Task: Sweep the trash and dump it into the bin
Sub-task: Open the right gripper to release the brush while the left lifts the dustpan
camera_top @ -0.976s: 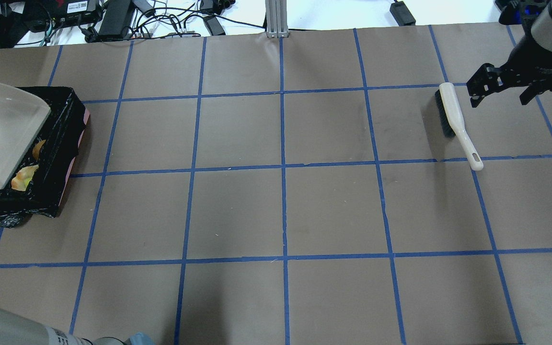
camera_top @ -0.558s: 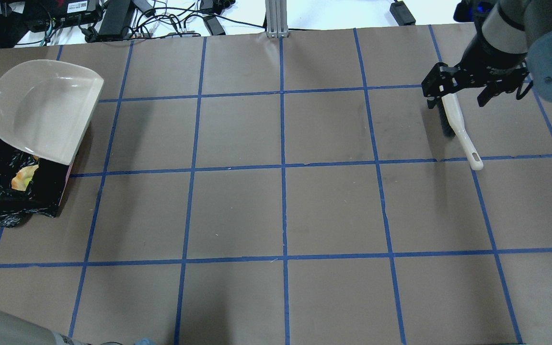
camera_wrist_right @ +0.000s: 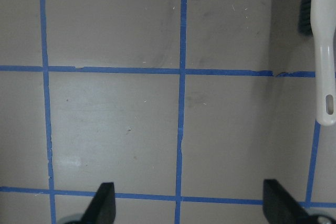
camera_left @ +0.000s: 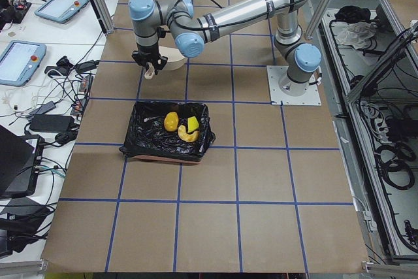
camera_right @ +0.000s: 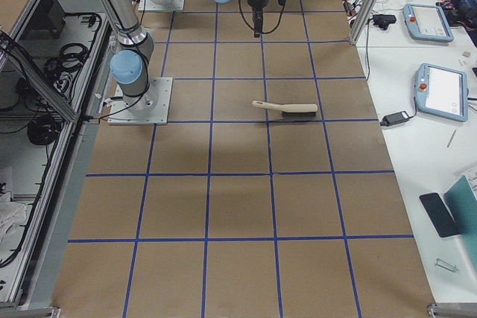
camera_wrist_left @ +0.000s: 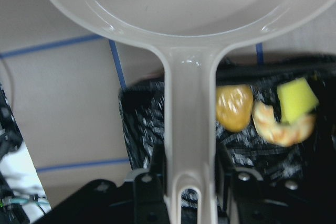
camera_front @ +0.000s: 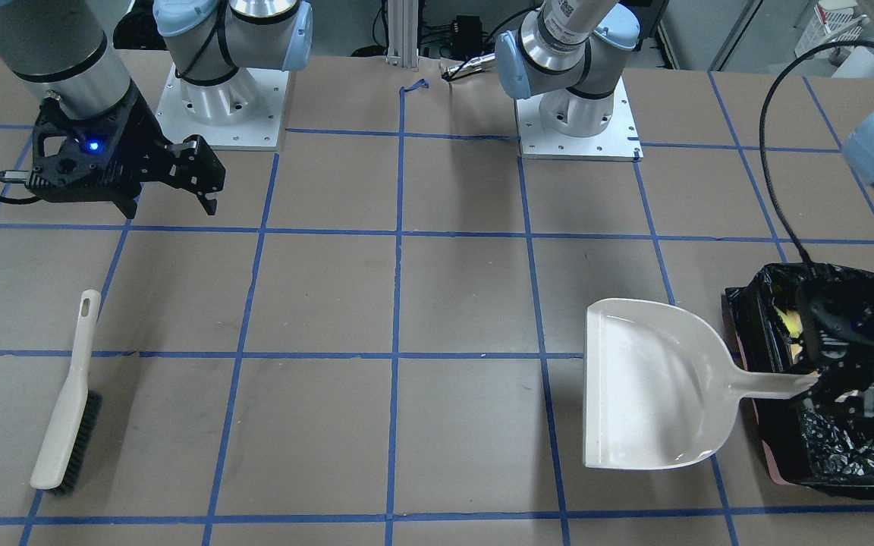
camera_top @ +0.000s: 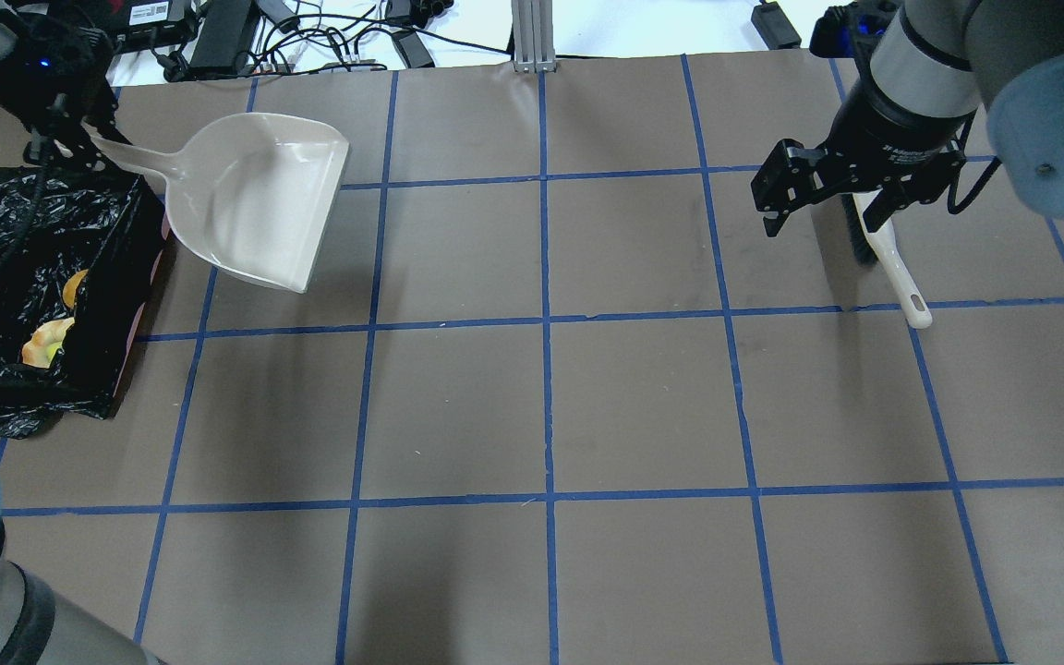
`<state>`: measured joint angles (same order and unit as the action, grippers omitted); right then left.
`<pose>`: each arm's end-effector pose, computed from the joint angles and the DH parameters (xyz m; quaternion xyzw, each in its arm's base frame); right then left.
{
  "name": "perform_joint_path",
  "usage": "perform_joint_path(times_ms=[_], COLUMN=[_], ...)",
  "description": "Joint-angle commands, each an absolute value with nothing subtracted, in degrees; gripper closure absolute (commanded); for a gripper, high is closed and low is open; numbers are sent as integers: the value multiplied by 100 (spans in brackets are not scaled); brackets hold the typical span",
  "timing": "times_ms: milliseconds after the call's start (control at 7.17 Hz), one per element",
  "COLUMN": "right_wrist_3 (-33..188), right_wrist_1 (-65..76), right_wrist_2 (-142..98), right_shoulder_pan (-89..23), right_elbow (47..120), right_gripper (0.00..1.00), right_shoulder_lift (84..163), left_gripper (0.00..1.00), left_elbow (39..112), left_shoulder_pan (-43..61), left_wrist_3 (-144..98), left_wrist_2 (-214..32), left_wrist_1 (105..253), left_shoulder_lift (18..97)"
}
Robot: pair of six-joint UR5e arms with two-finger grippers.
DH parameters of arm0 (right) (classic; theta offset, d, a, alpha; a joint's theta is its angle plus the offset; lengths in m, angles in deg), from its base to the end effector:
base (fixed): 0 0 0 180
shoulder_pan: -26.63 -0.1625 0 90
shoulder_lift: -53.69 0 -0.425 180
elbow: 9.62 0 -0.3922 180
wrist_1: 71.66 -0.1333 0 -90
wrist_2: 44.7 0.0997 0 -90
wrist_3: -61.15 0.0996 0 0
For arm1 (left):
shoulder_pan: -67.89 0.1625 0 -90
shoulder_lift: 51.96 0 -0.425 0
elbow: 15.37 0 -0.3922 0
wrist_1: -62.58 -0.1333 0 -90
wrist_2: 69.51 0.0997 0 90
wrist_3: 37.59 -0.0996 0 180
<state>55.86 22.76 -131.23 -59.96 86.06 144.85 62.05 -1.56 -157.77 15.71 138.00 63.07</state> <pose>0.1104 -0.4893 0.4569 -0.0164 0.9994 -0.0014 0.0303 0.1012 -0.6734 0.3676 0.7637 0.6440 -0.0455 0.0035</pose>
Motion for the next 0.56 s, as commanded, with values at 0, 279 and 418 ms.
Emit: perform_joint_path(times_ms=[0,279,418], right_wrist_3=[5570,5562,5614], right_wrist_1=[2046,2019,2079], right_wrist_2=[-13162,-13189,-13189], right_shoulder_pan=[-5968,-5968,-5968], right_elbow=[8600,8609,8618], right_gripper=[0,0,0], right_shoulder_lift=[14440,14474,14484], left_gripper=[78,77,75], left_elbow=[6241,6268,6268], left_shoulder_pan=[-583,-612,-620], left_wrist_3=[-15138,-15202,-15185], left_wrist_2=[1389,1424,1416], left_wrist_1=[13536,13307,13289], left_shoulder_lift=[6851,7108,7239])
